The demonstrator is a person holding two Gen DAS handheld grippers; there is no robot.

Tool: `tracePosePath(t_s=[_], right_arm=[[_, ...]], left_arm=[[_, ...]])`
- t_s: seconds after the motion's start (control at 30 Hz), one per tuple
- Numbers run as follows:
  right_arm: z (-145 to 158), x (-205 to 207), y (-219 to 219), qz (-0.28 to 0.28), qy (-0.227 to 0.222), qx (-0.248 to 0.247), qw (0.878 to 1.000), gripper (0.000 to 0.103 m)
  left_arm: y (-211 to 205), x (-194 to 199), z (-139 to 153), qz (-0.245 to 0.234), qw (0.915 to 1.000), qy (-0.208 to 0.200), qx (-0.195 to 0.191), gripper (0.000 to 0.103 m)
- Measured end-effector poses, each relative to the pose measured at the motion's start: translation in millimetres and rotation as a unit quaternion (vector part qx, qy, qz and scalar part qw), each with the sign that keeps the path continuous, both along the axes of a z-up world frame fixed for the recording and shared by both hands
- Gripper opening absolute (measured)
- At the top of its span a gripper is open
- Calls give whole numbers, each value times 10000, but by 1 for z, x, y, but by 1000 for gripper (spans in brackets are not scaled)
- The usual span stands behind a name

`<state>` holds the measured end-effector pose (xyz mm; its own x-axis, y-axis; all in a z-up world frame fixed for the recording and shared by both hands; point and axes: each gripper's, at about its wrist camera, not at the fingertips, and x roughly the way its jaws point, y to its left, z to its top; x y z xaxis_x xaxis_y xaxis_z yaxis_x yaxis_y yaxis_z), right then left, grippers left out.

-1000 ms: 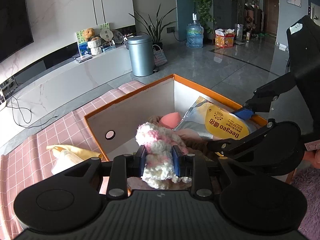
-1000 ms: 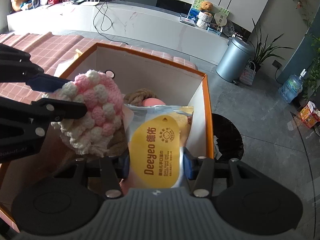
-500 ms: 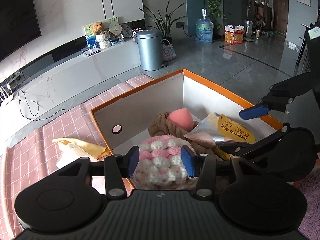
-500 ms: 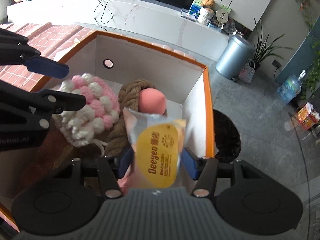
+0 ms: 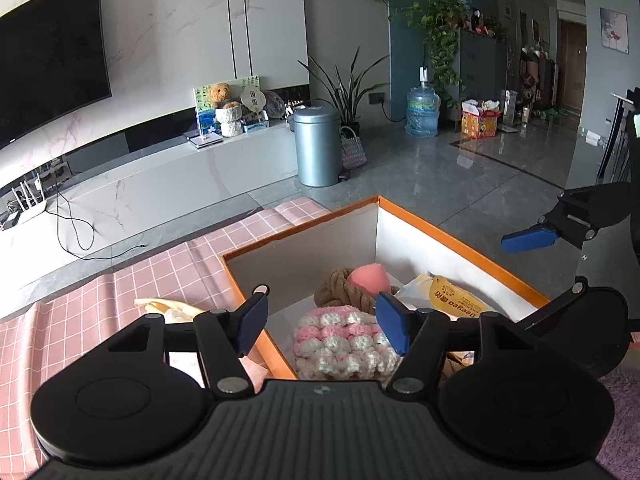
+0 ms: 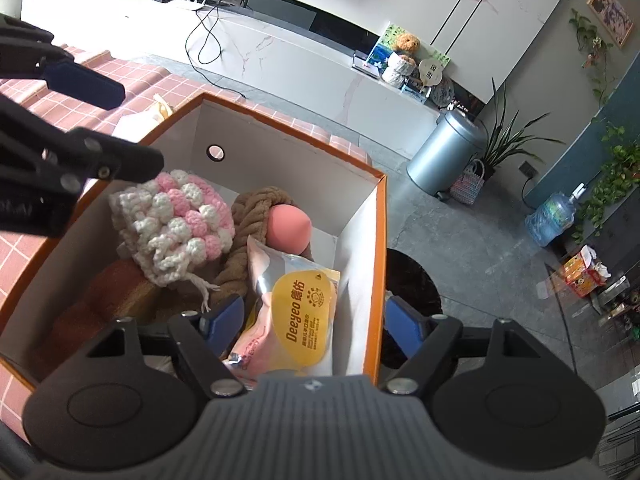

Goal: Organize soft objects

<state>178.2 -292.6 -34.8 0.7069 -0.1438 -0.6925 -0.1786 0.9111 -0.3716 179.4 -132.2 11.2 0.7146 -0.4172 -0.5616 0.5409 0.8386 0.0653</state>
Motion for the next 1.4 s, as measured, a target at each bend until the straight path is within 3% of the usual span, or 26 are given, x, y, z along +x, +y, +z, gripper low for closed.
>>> tracePosePath(t_s=[0.3,0.6,0.97,1.17,1.4], right_arm=[[24,-30,22,-32,-527,537,9972,80],[11,-60,86,398,-1016,740,9913,81],[-8,-66,155,471,-1236,1099,9851,81],[-26,-53,177,628,-883,1127,9877,76],[-35,-15,195,743,-563,853,9920,72]], left_arm=[[37,-38,21,292,9959,-639,-562,73],[81,-56,23,760,9910,-956,-547,73],[156,-50,-11,1405,9866,-274,-782,73],[187,-38,-37,1420,9827,361,-1135,69],[195,-16,-46,1349,9826,569,-1147,68]])
